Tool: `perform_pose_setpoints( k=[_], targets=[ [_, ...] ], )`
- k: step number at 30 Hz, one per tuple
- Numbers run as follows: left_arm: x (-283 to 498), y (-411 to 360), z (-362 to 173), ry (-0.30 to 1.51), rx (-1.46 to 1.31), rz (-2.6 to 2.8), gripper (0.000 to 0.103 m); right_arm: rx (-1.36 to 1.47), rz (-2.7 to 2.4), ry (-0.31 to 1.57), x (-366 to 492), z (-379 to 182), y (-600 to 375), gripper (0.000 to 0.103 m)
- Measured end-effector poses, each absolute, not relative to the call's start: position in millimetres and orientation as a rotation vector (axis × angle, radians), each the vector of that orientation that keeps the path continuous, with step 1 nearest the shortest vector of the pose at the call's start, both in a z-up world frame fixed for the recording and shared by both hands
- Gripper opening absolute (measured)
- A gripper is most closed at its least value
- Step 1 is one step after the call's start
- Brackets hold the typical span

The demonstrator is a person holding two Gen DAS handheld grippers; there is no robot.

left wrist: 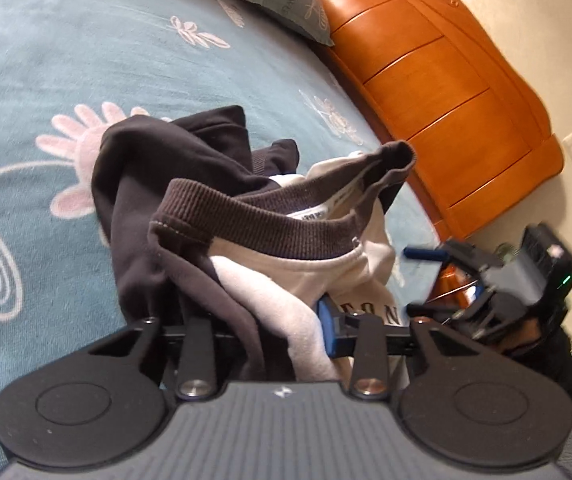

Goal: Fold clothes

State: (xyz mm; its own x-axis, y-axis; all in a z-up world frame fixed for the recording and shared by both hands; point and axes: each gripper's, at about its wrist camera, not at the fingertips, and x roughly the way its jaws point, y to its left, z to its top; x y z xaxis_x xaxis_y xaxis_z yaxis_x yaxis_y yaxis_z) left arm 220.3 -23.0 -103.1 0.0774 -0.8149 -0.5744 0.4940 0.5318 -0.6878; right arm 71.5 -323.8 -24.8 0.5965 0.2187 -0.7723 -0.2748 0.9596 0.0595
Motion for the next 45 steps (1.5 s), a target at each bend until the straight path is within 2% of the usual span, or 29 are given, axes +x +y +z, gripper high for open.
perform_pose_setpoints(
  k=[5,8,15,23,28,36,42,45],
  targets=[
    [211,-21,-85,1.087,-0.278,-1.007,0.036,-0.087,0.377,0.808,89,0,-337,0.102],
    [205,-9,-84,1.098,-0.324,-0.994,0.036,-0.056,0.474,0.787,108,2,-345,0.102],
    [207,-2,-102,1.138,-0.382,-0.916,0.041,0.181,0.691,0.86,154,-27,-352,0.102],
    [211,-3,-108,1.153,-0.385,-0.909,0.041,-0.01,0.879,0.793,136,-1,-327,0.102],
    [207,-4,-106,1.148,-0.384,-0.89,0.041,0.146,0.895,0.861,186,-21,-325,0.102],
    [210,-6,-109,1.155,-0.396,-0.899,0.041,0.17,0.966,0.91,131,-29,-342,0.102],
    [209,-7,-105,1.151,-0.379,-0.882,0.042,0.262,1.038,0.837,137,-9,-345,0.102],
    [208,-6,-107,1.147,-0.389,-0.879,0.042,0.184,1.005,0.916,144,-25,-340,0.102]
  ],
)
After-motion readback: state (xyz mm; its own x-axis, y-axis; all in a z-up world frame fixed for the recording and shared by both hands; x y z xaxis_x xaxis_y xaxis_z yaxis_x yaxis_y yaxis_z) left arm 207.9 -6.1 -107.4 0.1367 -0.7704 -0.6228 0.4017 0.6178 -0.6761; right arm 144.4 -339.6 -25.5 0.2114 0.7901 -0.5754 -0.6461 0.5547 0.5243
